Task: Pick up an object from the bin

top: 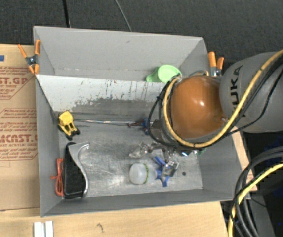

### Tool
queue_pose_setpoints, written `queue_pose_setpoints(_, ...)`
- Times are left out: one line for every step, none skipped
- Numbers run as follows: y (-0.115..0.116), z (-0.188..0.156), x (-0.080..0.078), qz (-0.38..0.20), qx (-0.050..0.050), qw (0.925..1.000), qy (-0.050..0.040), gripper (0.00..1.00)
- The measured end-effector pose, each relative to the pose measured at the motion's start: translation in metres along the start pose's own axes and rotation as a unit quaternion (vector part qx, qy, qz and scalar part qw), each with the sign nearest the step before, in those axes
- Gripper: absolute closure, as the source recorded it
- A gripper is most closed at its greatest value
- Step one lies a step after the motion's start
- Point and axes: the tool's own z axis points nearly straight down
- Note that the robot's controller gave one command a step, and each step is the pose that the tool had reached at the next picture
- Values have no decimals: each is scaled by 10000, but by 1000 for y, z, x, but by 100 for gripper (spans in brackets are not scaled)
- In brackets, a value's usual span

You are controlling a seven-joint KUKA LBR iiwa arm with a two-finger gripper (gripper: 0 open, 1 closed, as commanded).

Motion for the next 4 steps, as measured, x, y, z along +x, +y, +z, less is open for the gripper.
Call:
queue_pose_setpoints(-2,54,9,-765,-31,9971,12,100)
queue_pose_setpoints(-2,54,9,-764,-32,9971,10,100)
queue_pose_setpoints(-2,54,9,-764,-33,9971,10,100)
queue_pose_setpoints(-2,54,9,-764,-33,9971,9,100)
